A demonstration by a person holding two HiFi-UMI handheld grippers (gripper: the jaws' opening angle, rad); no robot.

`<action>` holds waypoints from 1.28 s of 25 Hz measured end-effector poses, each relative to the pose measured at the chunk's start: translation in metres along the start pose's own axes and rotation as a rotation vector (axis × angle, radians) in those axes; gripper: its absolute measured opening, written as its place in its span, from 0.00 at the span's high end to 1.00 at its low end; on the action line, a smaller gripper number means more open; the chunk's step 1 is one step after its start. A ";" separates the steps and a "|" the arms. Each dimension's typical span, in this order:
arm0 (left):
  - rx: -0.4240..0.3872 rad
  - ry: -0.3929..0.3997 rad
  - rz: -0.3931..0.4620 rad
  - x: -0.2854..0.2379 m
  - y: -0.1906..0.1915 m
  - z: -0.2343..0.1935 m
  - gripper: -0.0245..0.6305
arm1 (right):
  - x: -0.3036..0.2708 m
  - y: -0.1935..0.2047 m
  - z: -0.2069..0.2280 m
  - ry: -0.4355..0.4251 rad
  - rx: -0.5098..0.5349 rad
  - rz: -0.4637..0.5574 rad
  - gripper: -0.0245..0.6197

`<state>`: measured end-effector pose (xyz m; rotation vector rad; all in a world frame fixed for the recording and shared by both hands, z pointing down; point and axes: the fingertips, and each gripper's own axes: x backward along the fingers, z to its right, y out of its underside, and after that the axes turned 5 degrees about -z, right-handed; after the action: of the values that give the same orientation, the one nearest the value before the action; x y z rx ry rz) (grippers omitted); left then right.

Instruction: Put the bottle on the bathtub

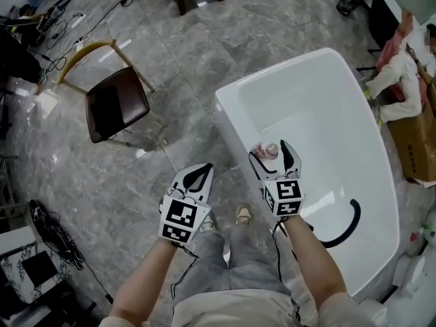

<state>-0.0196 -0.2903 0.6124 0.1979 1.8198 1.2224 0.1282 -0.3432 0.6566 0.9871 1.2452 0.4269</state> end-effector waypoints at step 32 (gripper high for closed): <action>-0.173 -0.139 0.254 0.225 -0.182 0.049 0.93 | 0.301 -0.241 -0.091 -0.233 0.033 0.352 0.92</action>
<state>-0.0524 -0.2208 0.3291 0.4152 1.5943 1.4966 0.0834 -0.2131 0.2851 1.2528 0.8721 0.5475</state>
